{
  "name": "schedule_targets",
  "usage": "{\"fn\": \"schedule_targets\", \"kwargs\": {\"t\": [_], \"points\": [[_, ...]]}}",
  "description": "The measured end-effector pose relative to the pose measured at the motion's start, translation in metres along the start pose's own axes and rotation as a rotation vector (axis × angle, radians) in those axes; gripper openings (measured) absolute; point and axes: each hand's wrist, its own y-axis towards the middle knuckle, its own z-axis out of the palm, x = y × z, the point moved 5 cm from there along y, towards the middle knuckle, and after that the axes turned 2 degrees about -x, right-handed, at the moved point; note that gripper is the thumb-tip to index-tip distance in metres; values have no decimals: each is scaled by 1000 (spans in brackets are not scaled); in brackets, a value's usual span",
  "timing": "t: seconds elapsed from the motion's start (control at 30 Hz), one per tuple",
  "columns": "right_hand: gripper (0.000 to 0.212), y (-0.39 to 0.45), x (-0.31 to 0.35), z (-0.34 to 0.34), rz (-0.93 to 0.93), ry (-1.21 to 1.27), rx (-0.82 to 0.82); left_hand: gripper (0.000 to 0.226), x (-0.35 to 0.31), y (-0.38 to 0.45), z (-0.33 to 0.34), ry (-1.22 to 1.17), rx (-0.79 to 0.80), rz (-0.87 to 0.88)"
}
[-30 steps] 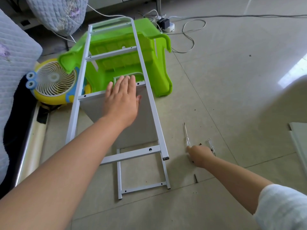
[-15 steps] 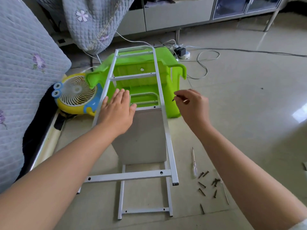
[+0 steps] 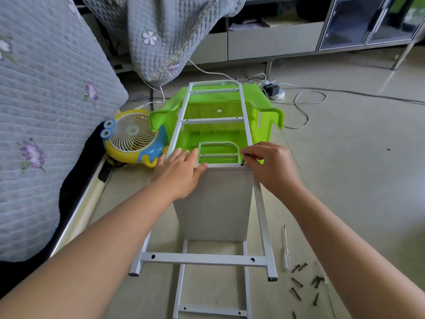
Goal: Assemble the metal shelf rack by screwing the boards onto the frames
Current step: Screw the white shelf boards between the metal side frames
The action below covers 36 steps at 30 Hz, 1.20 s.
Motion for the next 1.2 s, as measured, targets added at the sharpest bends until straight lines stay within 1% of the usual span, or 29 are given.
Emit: {"fn": "schedule_targets", "kwargs": {"t": [0.27, 0.43, 0.6, 0.7, 0.83, 0.93, 1.0, 1.13, 1.2], "points": [[15, 3, 8, 1, -99, -23, 19, 60, -1, -3, 1, -15, -12, 10], [15, 1, 9, 1, -85, -28, 37, 61, 0, -4, 2, 0, -6, 13], [16, -1, 10, 3, -155, -97, 66, 60, -2, -4, 1, 2, -2, 15], [18, -1, 8, 5, -165, -129, 90, 59, -2, -5, 1, 1, 5, 23], [16, 1, 10, 7, -216, -197, 122, 58, -1, -5, 0, -1, 11, 25], [15, 1, 14, 7, -233, -240, 168, 58, -1, -5, 0, -3, 11, 25], [17, 2, 15, 7, -204, -296, 213, 57, -1, -5, 0, -7, 9, 24], [25, 10, 11, 14, -98, -438, 406, 57, -1, -6, 0, -3, 11, 26], [28, 12, 12, 15, -67, -457, 448, 57, -1, -5, 0, -1, 12, 27]]}}
